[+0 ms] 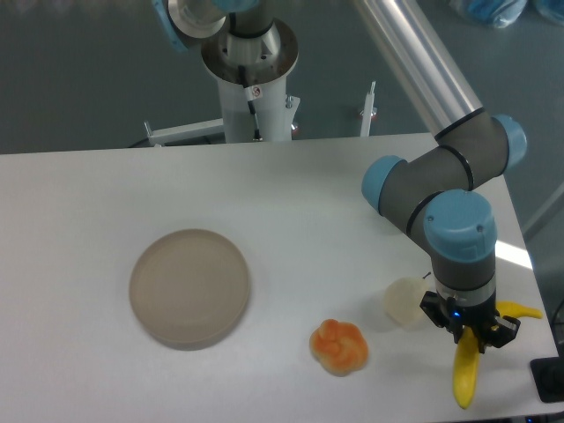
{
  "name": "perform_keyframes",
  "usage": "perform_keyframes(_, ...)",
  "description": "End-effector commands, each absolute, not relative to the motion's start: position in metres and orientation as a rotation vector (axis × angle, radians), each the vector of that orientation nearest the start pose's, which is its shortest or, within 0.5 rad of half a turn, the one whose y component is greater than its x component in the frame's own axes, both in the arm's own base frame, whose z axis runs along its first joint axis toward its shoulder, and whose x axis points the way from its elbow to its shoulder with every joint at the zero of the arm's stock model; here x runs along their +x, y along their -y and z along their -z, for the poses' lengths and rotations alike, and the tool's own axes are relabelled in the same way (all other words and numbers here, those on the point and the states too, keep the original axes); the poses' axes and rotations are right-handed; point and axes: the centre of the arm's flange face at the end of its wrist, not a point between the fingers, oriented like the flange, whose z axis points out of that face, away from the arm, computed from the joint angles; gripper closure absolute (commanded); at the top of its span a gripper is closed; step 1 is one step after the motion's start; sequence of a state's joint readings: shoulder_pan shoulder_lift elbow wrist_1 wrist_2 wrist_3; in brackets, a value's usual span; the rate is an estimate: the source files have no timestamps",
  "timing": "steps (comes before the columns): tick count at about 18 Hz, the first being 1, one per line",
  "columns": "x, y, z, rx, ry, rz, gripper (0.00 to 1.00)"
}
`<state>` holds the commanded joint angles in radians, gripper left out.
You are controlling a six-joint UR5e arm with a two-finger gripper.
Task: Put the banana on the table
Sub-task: 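Hold the yellow banana in the gripper and lift it slightly, then carry the held banana across the table toward the beige plate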
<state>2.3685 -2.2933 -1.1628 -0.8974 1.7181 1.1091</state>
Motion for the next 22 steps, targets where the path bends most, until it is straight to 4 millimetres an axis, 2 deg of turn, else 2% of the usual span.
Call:
perform_keyframes(10,-0.473,-0.631,-0.307,-2.966,-0.425,-0.571,0.66)
perform_keyframes(14,-0.466,-0.631,-0.317,-2.96,-0.417,-0.586,0.66)
perform_keyframes(16,-0.448,-0.636,-0.324,-2.953,-0.365,-0.58,0.66)
perform_keyframes(18,-0.436,-0.632,-0.333,-2.954,-0.318,-0.568,0.66)
perform_keyframes(22,-0.406,-0.603,-0.351,-2.967,-0.3,-0.549,0.66)
